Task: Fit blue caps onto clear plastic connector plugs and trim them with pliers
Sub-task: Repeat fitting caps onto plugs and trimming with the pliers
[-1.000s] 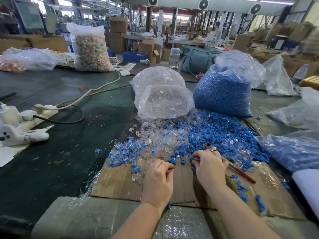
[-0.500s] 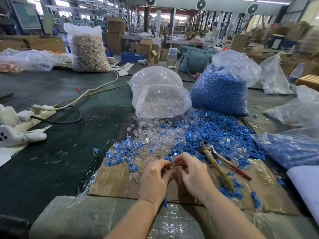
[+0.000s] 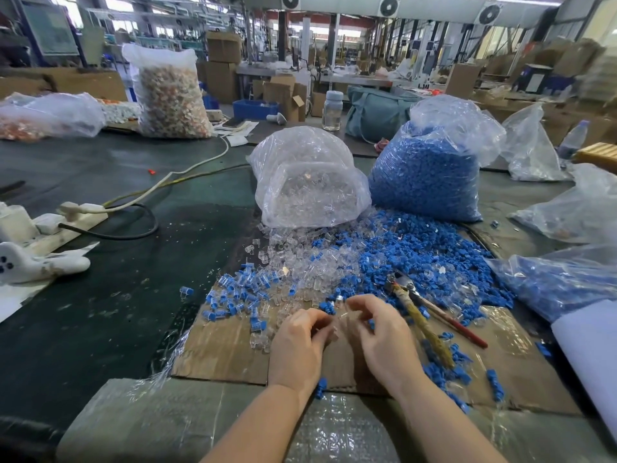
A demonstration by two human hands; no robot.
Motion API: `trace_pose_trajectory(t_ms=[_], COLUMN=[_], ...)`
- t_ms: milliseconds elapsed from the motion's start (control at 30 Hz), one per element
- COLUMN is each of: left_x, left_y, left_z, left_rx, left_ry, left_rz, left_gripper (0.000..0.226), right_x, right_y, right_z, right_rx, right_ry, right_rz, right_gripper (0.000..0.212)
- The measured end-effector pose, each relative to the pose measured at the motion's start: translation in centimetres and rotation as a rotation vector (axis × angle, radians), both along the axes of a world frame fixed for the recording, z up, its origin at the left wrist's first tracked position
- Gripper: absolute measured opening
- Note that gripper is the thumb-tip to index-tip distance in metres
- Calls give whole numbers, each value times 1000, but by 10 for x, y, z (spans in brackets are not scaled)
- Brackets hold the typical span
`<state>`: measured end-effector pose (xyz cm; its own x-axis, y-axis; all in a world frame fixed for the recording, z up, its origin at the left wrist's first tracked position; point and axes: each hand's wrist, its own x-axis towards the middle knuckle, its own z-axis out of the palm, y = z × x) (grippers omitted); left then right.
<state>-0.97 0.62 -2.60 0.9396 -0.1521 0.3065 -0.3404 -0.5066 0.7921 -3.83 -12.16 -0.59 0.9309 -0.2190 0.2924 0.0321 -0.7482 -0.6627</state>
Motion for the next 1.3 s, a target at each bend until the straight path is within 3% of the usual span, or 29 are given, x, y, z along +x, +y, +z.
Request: trace_pose_trajectory(t_ms=[67,167,267,400,767,1033,1300], left_x=[0,0,1,1,1,1,1], left_y=[0,-1,-2,-2,0,-1,2], left_z=[0,-2,-2,-2,-3,-1,2], left_rx=[1,25,45,54,15,7,-54], left_ry=[-6,-10,-6,-18,-10,26,67], left_rz=[11,13,15,14,45,4,-74], left_gripper=[14,15,17,20,12,5,38], right_x=[-2,-4,-3,1,8,3,0], right_y=[-6,-12,-11,-11,6,5,5], right_z=[-1,-2,-5,-7,-20,-23,-23], right_rx=[-112,-275,-433,-512,-217,-142,-81], right_ry=[-48,45,182,214,20,-36,-56], right_rz=[-126,-234,-279,-289,-190,-196,-216], right_gripper=[21,14,20,18,20,17,6])
